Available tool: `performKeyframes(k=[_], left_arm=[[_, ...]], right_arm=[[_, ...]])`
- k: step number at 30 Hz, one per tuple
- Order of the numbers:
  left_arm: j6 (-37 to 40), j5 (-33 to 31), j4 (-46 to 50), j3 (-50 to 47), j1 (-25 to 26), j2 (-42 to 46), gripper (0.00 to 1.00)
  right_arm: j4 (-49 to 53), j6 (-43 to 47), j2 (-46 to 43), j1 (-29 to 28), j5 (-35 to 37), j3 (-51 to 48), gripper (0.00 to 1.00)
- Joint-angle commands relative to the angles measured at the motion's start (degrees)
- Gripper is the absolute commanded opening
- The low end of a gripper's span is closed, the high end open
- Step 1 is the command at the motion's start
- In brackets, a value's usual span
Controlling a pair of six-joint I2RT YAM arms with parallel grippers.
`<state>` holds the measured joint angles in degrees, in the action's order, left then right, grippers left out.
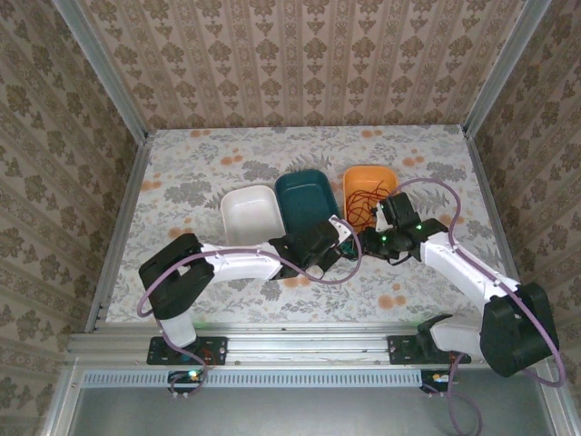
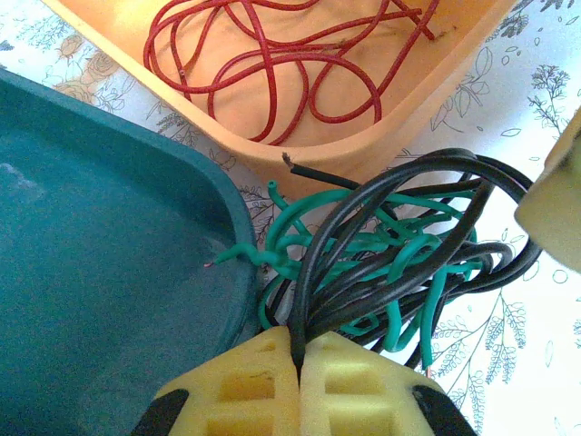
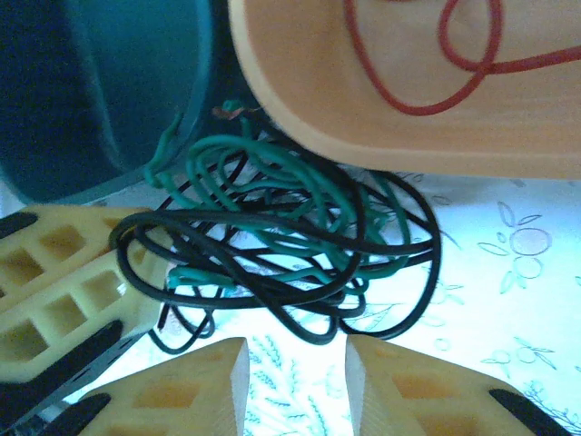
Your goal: Untangle the cables
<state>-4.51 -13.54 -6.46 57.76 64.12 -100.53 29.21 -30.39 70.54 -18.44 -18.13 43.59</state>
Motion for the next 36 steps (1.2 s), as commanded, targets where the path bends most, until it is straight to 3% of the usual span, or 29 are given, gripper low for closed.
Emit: performKeyframes(k=[1, 8, 11, 17, 22, 26, 29, 32, 36], left_arm=[[0.68, -0.39, 0.17, -0.08, 0.49, 1.61, 0.0], [1.13, -0.39, 0.62, -0.07, 0.75, 1.74, 0.0], [1.15, -0.42, 0.79, -0.29, 0.75, 2.0, 0.0], [1.21, -0.17, 0.91, -0.46, 0.83, 2.09, 0.0], [1.41, -0.02, 0.94, -0.41, 0.83, 1.94, 0.0], [1.49, -0.21, 1.1, -0.36, 0.83, 2.0, 0.0], [1.54, -0.32, 1.1, -0.55, 0.86, 2.01, 0.0], [2.02, -0.52, 1.09, -1.05, 0.84, 1.92, 0.01], [2.92, -0.14, 1.0, -2.5, 0.67, 2.39, 0.15]], right_arm=[[-5.02, -1.57, 0.24, -0.44, -3.87, -0.18, 0.33], [-7.05, -0.88, 3.85, -0.91, -1.49, 0.85, 0.15], [-7.24, -0.42, 4.17, -0.92, -0.91, 1.05, 0.15], [-7.97, -0.34, 4.51, -0.9, 0.75, 0.19, 0.25], [-8.93, -0.76, 5.22, -0.9, 1.97, -0.18, 0.25], [-8.5, -0.81, 5.43, -0.9, 2.19, 0.22, 0.14], [-7.2, -0.63, 3.48, -0.9, 3.19, 0.61, 0.02], [-5.81, -0.97, -1.41, -0.9, 5.96, 0.79, 0.0], [-5.13, -1.84, -9.48, -0.9, 8.81, 1.14, 0.0]])
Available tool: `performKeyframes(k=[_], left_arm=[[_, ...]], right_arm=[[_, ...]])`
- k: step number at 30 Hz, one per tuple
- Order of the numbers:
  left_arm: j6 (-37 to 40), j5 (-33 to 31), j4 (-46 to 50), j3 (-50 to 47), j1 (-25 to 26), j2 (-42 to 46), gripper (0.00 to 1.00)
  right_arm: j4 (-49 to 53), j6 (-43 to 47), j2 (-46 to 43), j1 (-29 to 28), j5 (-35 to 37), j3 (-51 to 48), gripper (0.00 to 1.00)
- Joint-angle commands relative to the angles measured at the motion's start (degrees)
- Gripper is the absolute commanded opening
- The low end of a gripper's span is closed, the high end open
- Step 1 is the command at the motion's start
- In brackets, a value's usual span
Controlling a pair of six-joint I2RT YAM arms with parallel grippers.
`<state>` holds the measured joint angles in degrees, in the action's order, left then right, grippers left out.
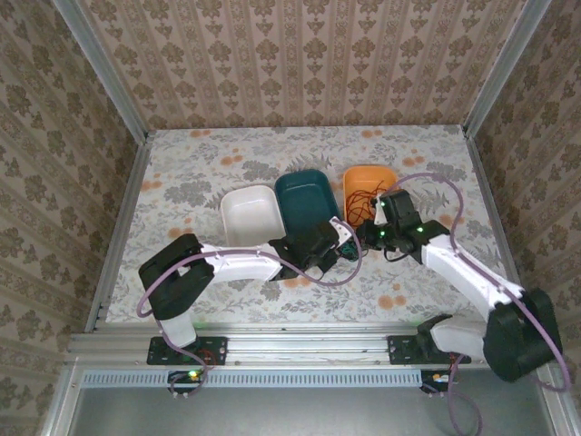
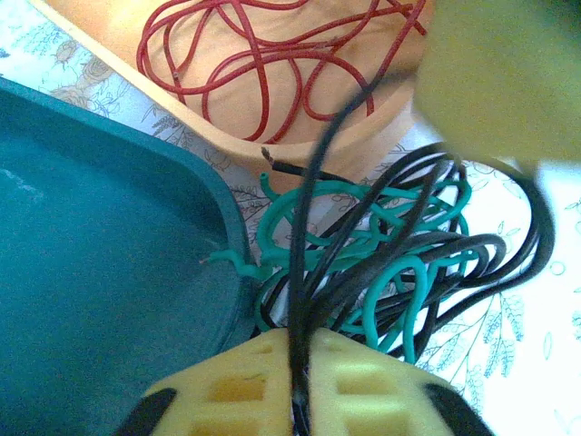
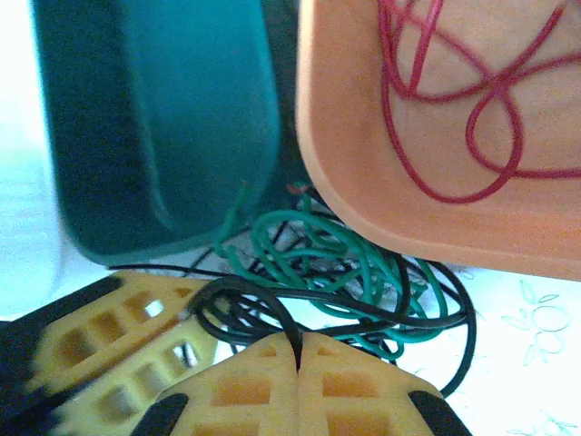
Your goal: Untangle the cables
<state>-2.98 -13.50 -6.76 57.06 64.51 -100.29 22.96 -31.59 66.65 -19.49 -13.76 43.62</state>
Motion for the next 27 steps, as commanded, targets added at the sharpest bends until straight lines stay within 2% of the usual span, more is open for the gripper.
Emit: performKeyframes(k=[1, 8, 18, 21, 23, 27], left_arm=[[1.32, 0.04, 1.39, -2.14, 0.11, 2.33, 0.16], [1.42, 1.24, 1.58, -3.62, -0.7, 3.09, 0.2], [1.34, 2.25, 1.78, -4.13, -0.78, 3.97, 0.2], [2.46, 4.6, 1.79, -5.14, -0.73, 6.93, 0.3], [3.52, 7.27, 2.24, -5.79, -0.79, 9.89, 0.41], [5.15, 16.19, 3.17, -5.37, -1.3, 14.18, 0.62]], right_arm=[[0.97, -0.86, -7.9, 0.14, 5.03, 1.2, 0.0], [1.59, -1.2, -17.78, 0.23, 10.28, 4.18, 0.0], [1.43, -0.93, -19.74, 0.22, 13.4, 8.15, 0.0], [2.32, -1.18, -18.87, 0.24, 12.77, 7.68, 0.0], [2.35, -1.59, -18.42, 0.21, 11.92, 6.57, 0.0], [1.53, -3.38, -18.31, 0.14, 10.96, 4.57, 0.0]])
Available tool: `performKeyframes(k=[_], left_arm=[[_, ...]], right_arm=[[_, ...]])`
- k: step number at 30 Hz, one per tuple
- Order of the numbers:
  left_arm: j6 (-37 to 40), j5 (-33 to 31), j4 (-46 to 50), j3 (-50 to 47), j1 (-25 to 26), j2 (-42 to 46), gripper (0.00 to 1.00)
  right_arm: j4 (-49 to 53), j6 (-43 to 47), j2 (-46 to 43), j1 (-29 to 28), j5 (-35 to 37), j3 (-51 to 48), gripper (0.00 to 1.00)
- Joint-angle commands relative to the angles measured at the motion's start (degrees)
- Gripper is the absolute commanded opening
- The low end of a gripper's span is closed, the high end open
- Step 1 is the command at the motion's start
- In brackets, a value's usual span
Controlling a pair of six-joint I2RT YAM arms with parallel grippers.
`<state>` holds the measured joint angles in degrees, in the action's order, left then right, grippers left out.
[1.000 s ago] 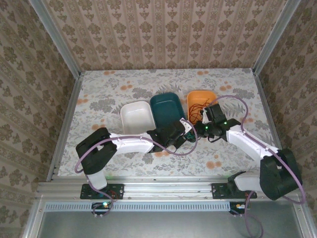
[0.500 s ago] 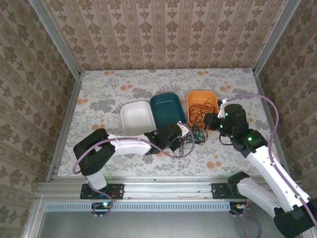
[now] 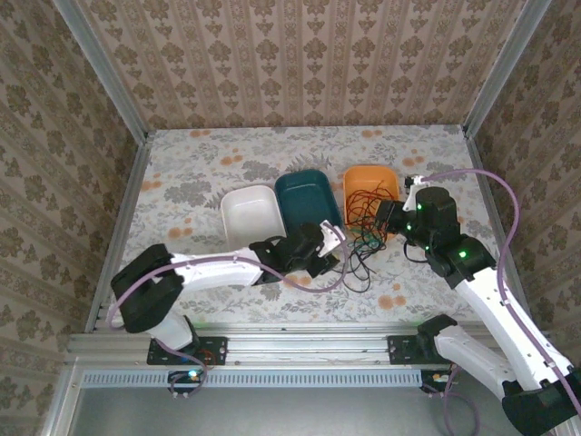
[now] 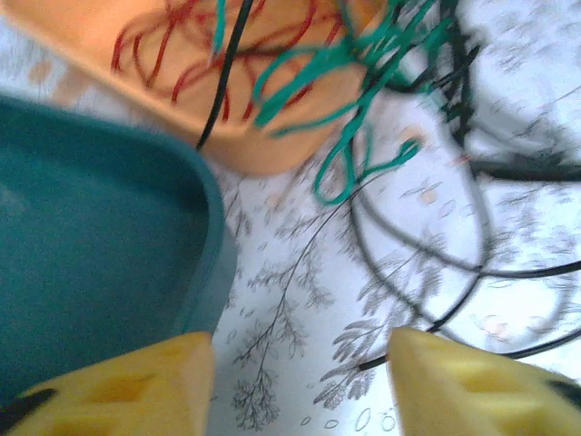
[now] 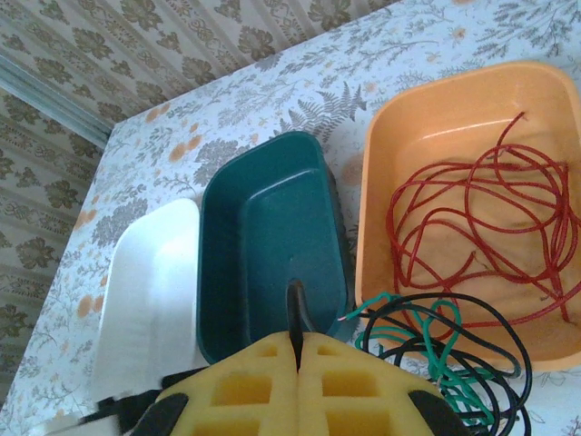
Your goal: Untangle the cables
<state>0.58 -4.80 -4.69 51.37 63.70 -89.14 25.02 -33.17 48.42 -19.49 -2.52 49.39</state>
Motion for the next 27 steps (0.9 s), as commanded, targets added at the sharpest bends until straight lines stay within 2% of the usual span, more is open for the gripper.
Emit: performKeyframes(k=[1, 5, 8, 11, 14, 15, 16, 18, 21, 22, 25, 26, 27], left_arm=[[1.69, 9.92, 1.32, 0.89, -0.61, 3.35, 0.68], [3.0, 14.82, 1.9, 4.7, -0.39, 1.48, 0.83], [3.2, 16.72, -0.35, 6.93, -0.43, -0.92, 0.89], [2.87, 18.34, -1.79, 9.74, -0.34, -3.79, 0.92], [2.68, 16.44, -4.19, 11.49, 0.02, -6.19, 0.91], [2.41, 15.01, -4.85, 12.0, 0.07, -6.81, 0.87], [2.25, 13.67, -5.56, 12.28, 0.18, -7.3, 0.8], [1.17, 9.77, -7.22, 12.35, 0.04, -8.09, 0.57], [0.29, 8.73, -7.65, 11.97, -0.61, -7.61, 0.22], [-0.26, 8.87, -7.85, 11.53, -0.85, -7.09, 0.14], [-3.03, 11.16, -9.32, 9.2, -2.13, -4.52, 0.0], [-4.31, 12.31, -9.81, 8.36, -2.87, -3.68, 0.0], [-5.48, 13.06, -9.94, 7.77, -3.52, -2.98, 0.0]], right_arm=[[-0.9, -2.35, -0.16, 0.15, -0.54, -1.64, 0.0], [-2.11, -3.42, -0.26, 0.01, -2.4, -2.19, 0.0], [-3.92, -4.7, -0.25, -0.36, -5.18, -2.66, 0.0], [-5.49, -7.01, 0.32, -0.72, -7.95, -3.65, 0.0], [-8.5, -9.84, 0.53, -1.3, -10.74, -5.52, 0.0], [-9.31, -10.58, 0.54, -1.52, -11.44, -6.21, 0.0], [-9.47, -11.04, 0.65, -1.67, -11.54, -6.63, 0.0], [-9.35, -11.86, 0.41, -1.79, -11.36, -7.59, 0.0], [-7.62, -11.59, -0.53, -1.8, -9.25, -8.49, 0.0], [-6.73, -11.21, -0.83, -1.83, -8.2, -8.69, 0.0], [-3.92, -9.48, -0.9, -1.85, -6.47, -9.68, 0.0], [-3.13, -9.1, -0.53, -1.74, -6.31, -10.12, 0.07], [-2.36, -8.93, 0.0, -1.86, -6.01, -10.57, 0.22]])
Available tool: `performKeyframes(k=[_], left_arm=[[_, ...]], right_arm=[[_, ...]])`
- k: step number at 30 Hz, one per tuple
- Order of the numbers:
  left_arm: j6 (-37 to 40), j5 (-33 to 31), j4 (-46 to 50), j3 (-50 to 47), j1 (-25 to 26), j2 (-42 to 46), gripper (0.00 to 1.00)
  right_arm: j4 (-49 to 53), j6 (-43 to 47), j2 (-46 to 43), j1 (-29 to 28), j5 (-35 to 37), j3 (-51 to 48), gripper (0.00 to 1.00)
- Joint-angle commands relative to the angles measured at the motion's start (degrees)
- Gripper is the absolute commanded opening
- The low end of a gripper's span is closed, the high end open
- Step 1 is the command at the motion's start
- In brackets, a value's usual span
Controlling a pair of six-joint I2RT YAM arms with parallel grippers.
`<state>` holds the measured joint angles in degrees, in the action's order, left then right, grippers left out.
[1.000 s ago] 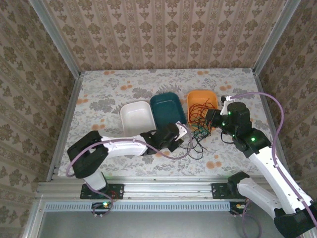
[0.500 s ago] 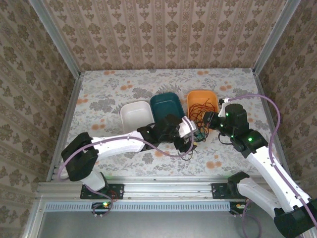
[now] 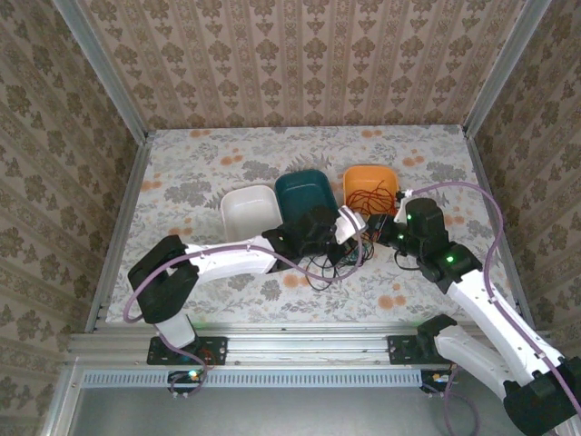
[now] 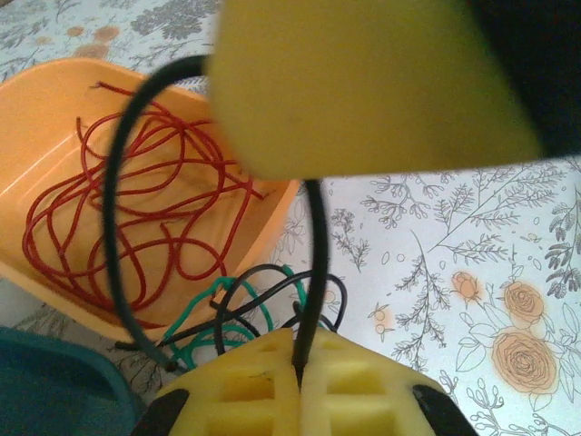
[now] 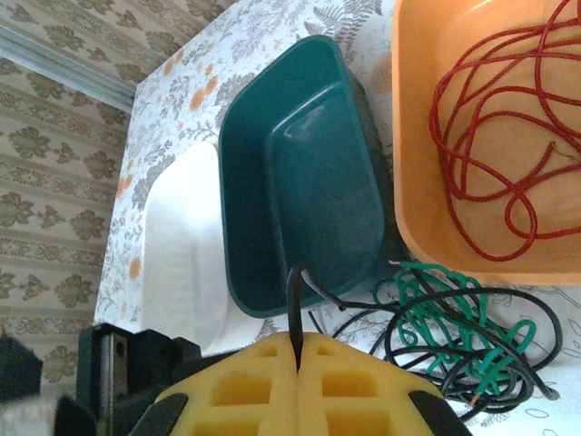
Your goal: Untangle the cables
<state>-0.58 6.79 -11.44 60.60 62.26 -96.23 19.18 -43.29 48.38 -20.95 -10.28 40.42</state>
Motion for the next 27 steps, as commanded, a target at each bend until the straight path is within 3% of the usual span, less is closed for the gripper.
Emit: performKeyframes(k=[1, 4, 10, 17, 23, 27], left_arm=[[-5.18, 1.94, -3.18, -1.98, -2.61, 4.64, 0.0], [-6.15, 1.53, -3.16, -3.91, -3.67, 6.25, 0.0], [-7.02, 0.98, -2.13, -5.91, -4.53, 7.77, 0.0], [-6.91, 0.65, -2.55, -7.74, -4.55, 9.69, 0.0], [-5.89, 3.03, -4.83, -10.03, -4.52, 12.75, 0.0], [-5.92, 3.76, -4.3, -10.3, -4.6, 16.76, 0.0]], right_arm=[[4.13, 1.39, 0.73, -0.4, 1.97, -1.91, 0.32], [5.59, 2.08, 3.53, -0.41, 1.98, -2.78, 0.47], [3.99, 2.45, 8.4, -0.39, 1.45, -4.14, 0.52], [3.32, 5.01, 17.35, -1.37, 0.12, -0.56, 0.53], [5.99, 6.9, 27.4, -3.65, 3.99, 4.73, 0.54], [8.8, 5.67, 34.79, -3.84, 7.0, 7.45, 0.39]])
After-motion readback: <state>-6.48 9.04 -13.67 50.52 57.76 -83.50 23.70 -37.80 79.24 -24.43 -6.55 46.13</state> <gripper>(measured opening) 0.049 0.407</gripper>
